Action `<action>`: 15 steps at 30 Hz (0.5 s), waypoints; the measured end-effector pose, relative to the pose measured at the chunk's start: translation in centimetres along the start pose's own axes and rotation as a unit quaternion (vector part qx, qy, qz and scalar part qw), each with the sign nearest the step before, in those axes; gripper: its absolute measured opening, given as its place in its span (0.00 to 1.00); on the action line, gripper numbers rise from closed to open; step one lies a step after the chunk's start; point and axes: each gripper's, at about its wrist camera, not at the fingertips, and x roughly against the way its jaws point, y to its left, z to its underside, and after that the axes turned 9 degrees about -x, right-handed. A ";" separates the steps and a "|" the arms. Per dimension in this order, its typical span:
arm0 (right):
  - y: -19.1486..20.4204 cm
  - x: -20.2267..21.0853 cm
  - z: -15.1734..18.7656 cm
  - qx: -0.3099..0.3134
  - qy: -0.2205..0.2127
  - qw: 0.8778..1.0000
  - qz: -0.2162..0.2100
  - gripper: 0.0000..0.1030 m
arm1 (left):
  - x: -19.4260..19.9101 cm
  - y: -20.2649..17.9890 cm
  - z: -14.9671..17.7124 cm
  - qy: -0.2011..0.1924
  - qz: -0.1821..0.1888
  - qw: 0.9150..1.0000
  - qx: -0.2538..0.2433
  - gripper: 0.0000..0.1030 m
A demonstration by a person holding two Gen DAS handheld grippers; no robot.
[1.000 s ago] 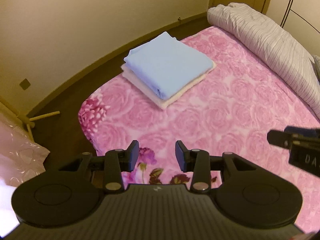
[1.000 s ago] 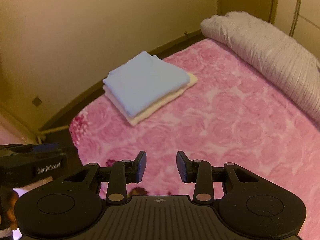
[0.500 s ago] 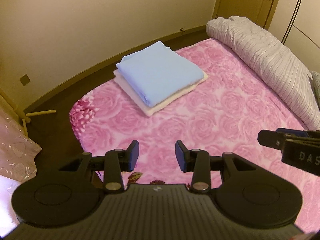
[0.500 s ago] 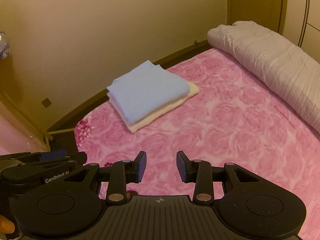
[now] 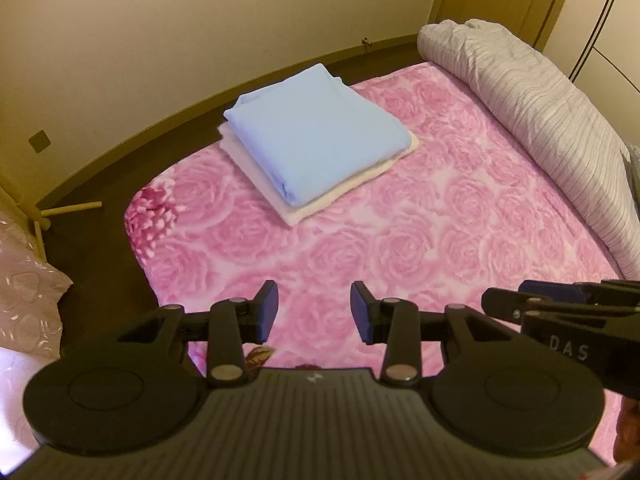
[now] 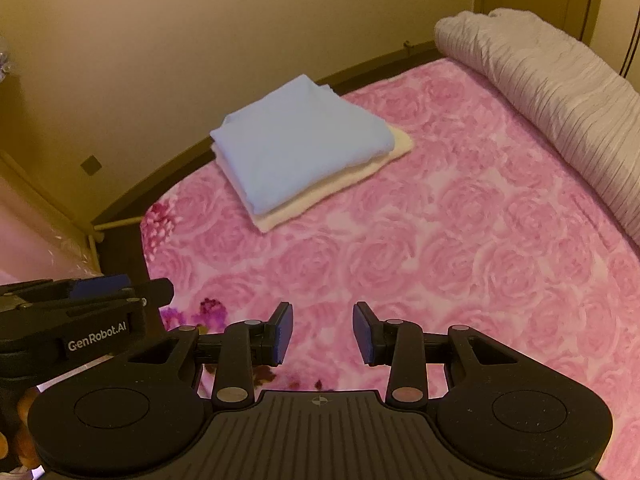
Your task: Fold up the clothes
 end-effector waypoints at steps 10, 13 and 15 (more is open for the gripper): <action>-0.4 -2.1 -1.6 -0.015 0.019 1.000 0.005 0.36 | -1.5 0.4 -1.6 0.007 0.017 1.000 -0.005 0.34; -0.5 -2.5 -2.0 -0.019 0.022 1.000 0.007 0.36 | -1.9 0.5 -1.9 0.008 0.021 1.000 -0.007 0.34; -0.5 -2.7 -2.2 -0.020 0.024 0.999 0.007 0.36 | -2.1 0.6 -2.1 0.008 0.023 1.000 -0.006 0.34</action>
